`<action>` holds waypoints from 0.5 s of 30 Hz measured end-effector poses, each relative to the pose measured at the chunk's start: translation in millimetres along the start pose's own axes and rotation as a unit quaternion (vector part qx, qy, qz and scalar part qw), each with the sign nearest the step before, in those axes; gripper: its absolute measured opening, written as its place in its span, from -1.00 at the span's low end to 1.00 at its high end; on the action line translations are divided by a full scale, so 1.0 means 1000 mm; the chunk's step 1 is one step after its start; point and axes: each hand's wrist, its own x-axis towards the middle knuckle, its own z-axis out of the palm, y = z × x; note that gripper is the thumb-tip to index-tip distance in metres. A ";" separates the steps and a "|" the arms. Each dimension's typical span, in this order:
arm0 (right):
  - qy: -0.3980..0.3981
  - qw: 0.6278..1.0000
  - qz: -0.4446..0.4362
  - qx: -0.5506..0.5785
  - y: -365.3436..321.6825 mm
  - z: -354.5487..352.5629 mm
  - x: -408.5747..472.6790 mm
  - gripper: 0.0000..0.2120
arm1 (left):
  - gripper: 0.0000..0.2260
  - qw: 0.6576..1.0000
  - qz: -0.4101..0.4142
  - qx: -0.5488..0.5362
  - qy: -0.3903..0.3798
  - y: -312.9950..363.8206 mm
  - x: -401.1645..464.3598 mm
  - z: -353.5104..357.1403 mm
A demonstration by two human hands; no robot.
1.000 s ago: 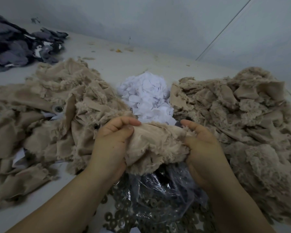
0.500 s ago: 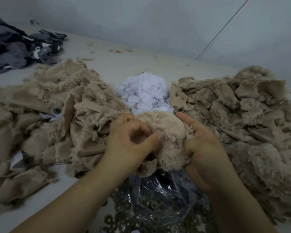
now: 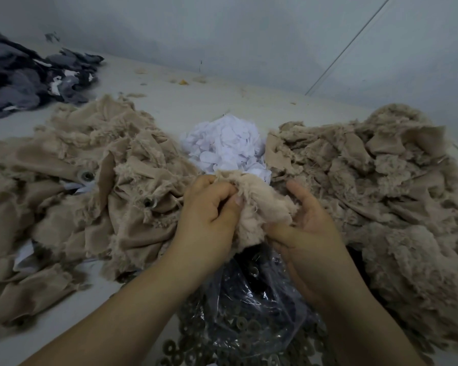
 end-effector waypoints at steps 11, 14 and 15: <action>-0.041 0.988 0.146 -0.042 -0.006 0.011 -0.008 -0.76 | -0.85 1.000 0.014 0.007 0.027 -0.001 0.000 0.004; -0.034 0.992 0.119 -0.011 -0.004 0.013 -0.010 -0.86 | -0.86 0.999 0.030 0.033 0.007 -0.003 0.000 0.005; -0.028 0.994 0.101 0.011 -0.005 0.014 -0.010 -0.86 | -0.84 0.999 0.026 0.035 0.003 -0.004 0.000 0.006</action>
